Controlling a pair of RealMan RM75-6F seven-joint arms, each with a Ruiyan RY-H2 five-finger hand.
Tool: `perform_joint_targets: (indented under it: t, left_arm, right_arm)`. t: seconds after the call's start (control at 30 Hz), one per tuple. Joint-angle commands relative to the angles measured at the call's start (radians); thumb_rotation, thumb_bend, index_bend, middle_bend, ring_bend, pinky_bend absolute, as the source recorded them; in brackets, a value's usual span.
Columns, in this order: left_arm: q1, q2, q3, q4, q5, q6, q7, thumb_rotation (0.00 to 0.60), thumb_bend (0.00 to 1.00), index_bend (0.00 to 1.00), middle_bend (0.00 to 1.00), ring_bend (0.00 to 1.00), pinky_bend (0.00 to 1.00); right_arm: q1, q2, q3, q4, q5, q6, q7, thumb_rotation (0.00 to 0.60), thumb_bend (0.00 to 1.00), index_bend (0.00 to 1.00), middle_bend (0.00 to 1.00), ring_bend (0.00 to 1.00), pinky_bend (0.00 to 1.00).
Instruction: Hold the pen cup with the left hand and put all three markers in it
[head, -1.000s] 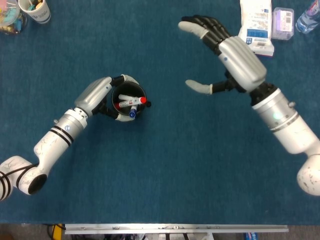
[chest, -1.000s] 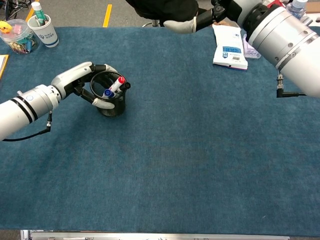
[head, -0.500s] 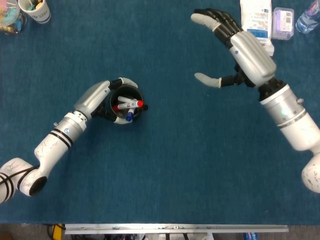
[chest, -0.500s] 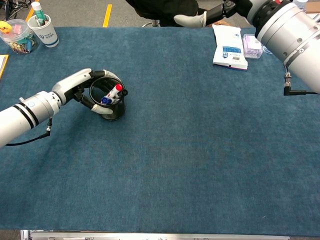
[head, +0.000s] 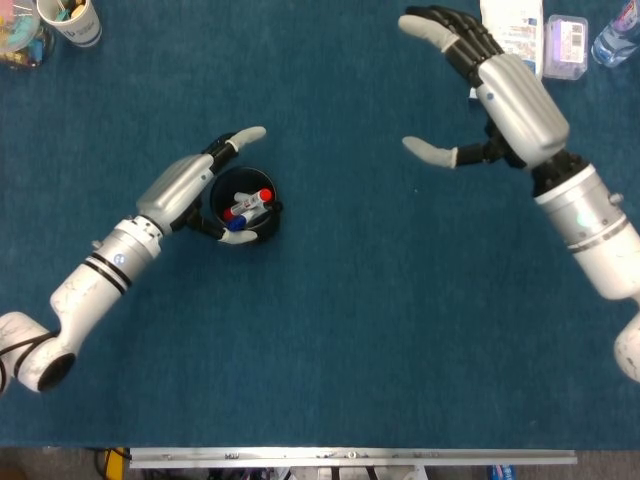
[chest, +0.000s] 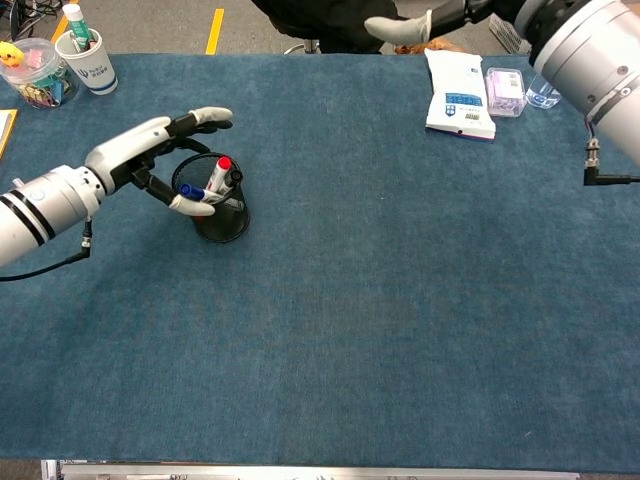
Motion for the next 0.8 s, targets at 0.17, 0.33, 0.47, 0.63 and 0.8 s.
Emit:
perform_joint_targets:
  t: [0.17, 0.33, 0.47, 0.63, 0.8]
  left_arm:
    - [0.015, 0.135, 0.012, -0.097, -0.008, 0.008, 0.077, 0.6, 0.02, 0.04, 0.09, 0.05, 0.15]
    - [0.061, 0.19, 0.009, -0.118, -0.045, 0.054, 0.143, 0.6, 0.02, 0.07, 0.11, 0.07, 0.15]
    - [0.105, 0.207, -0.01, -0.116, -0.079, 0.122, 0.225, 0.6, 0.02, 0.07, 0.12, 0.07, 0.15]
    - [0.18, 0.208, -0.018, -0.089, -0.091, 0.258, 0.429, 0.6, 0.02, 0.08, 0.14, 0.09, 0.15]
    - [0.256, 0.219, -0.026, -0.11, -0.131, 0.353, 0.576, 0.6, 0.02, 0.08, 0.15, 0.09, 0.15]
  right_arm:
    - [-0.07, 0.062, -0.063, 0.002, 0.013, 0.049, -0.143, 0.598, 0.23, 0.16, 0.16, 0.01, 0.0]
    - [-0.137, 0.112, -0.116, -0.026, 0.04, 0.108, -0.303, 0.6, 0.27, 0.2, 0.18, 0.03, 0.02]
    - [-0.197, 0.12, -0.161, -0.031, 0.063, 0.169, -0.417, 0.6, 0.27, 0.21, 0.18, 0.03, 0.02]
    - [-0.285, 0.108, -0.208, -0.015, 0.063, 0.252, -0.43, 0.6, 0.3, 0.21, 0.18, 0.03, 0.02]
    - [-0.361, 0.096, -0.235, 0.016, 0.047, 0.325, -0.414, 0.6, 0.31, 0.21, 0.18, 0.03, 0.02]
